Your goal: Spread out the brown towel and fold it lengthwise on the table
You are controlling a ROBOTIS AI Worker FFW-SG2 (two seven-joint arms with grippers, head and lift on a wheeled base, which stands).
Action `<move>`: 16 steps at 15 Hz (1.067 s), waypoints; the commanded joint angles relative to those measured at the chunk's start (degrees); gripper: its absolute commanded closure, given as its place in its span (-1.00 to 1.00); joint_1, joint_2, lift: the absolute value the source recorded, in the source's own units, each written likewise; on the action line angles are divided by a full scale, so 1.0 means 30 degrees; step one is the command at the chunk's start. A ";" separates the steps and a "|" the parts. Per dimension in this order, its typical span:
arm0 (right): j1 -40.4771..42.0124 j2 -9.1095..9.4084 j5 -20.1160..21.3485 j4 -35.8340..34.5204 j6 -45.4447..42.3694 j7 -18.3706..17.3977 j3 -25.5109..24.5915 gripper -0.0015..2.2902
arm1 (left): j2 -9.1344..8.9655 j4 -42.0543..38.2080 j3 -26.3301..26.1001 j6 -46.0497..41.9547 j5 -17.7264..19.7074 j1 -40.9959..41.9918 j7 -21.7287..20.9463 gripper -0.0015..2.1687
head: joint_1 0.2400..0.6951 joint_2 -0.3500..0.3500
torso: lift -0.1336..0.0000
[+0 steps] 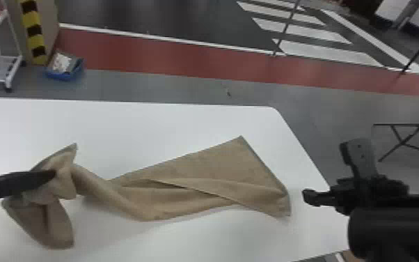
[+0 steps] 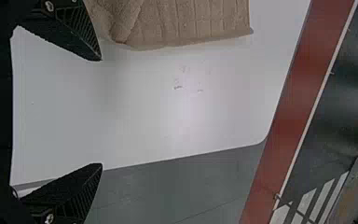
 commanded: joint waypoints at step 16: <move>-0.0085 -0.0751 0.6427 0.1657 -0.0904 0.6179 0.5562 -0.81 | -0.0039 0.0481 -0.0060 -0.0116 -0.0086 0.0144 -0.0343 0.74 | 1.00 -0.91 | -0.86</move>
